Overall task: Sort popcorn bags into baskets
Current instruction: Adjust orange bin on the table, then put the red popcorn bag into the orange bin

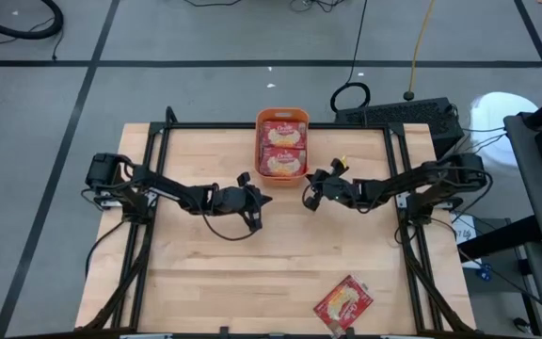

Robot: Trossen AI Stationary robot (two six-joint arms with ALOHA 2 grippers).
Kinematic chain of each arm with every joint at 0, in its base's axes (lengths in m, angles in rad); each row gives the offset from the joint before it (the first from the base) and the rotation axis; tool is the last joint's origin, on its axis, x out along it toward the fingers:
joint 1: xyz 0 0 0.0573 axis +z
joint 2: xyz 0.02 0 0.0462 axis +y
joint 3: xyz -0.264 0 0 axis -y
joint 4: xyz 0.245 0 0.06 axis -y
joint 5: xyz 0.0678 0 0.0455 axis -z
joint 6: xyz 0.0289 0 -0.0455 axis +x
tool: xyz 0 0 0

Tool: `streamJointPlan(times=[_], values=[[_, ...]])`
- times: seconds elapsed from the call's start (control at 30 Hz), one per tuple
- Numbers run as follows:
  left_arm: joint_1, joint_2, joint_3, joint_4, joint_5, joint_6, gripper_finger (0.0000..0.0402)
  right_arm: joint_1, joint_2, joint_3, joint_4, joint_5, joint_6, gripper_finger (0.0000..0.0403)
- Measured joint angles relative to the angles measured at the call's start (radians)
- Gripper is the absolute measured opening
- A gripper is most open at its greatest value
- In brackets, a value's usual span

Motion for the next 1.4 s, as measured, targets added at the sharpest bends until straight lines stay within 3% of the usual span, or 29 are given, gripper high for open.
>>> streamJointPlan(times=[0.17,0.33,0.57,0.73,0.9,1.03,1.17,1.4], values=[[-0.053,0.0,0.0,0.001,0.015,-0.014,0.0007,0.087,-0.048,0.0,-0.018,-0.002,0.058,0.0012],[-0.135,0.0,0.0,0.014,0.014,-0.074,0.0013,0.217,-0.143,0.0,-0.143,-0.002,0.184,0.0013],[-0.275,0.0,0.0,0.056,-0.03,-0.12,0.0004,0.516,-0.241,0.0,-0.283,-0.033,0.468,0.0013],[-0.325,0.0,0.0,0.058,-0.073,-0.126,0.0018,0.758,-0.225,0.006,-0.283,0.028,0.633,0.0013],[-0.336,0.0,0.0,0.05,-0.073,-0.152,0.0023,0.924,-0.181,0.036,-0.297,0.038,0.726,0.0014],[-0.353,0.0,0.0,0.036,-0.072,-0.151,0.0023,1.008,-0.132,0.091,-0.386,-0.003,0.774,0.0014],[-0.368,0.0,0.0,0.012,-0.072,-0.163,0.0023,1.049,-0.083,0.144,-0.5,-0.125,0.863,0.0023],[-0.38,0.0,0.0,0.0,-0.071,-0.167,0.0024,1.101,-0.028,0.161,-0.501,-0.249,1.039,0.0096]])
